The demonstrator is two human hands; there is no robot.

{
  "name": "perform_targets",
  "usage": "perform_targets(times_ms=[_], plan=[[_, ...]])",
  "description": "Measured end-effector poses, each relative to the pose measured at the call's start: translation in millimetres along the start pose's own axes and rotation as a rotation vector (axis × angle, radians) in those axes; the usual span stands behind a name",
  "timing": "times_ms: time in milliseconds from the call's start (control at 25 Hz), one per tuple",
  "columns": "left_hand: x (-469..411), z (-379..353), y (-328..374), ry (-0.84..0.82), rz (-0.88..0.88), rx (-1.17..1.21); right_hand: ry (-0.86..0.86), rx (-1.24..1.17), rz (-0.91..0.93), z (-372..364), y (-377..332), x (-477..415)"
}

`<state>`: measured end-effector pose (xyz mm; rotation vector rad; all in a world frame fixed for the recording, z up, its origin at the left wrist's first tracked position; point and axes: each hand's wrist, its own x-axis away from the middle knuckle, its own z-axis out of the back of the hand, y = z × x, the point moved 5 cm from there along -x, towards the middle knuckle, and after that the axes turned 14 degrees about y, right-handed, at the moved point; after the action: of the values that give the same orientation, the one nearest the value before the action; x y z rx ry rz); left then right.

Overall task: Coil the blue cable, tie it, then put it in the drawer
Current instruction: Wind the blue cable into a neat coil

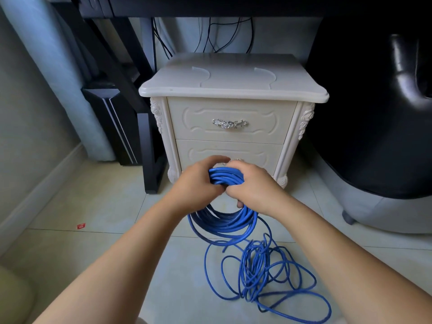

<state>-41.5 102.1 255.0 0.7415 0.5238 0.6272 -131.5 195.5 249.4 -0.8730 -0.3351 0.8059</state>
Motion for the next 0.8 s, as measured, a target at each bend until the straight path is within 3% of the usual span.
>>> perform_targets(times_ms=[160, 400, 600, 680, 800], plan=[[-2, 1, 1, 0.139, 0.103, 0.184, 0.16, -0.242, -0.115, 13, 4, -4], [-2, 7, -12, 0.406, 0.408, 0.491, -0.005, -0.743, -0.424, -4, 24, 2], [2, 7, -19, 0.608, 0.57, 0.746, 0.042, -0.831, -0.458, -25, 22, 12], [6, -2, -16, 0.621, 0.611, 0.821, 0.149, -0.854, -0.476, -30, 23, 12], [13, -19, -11, 0.504, 0.62, 0.904, 0.318, -0.886, -0.516, -20, 28, 4]])
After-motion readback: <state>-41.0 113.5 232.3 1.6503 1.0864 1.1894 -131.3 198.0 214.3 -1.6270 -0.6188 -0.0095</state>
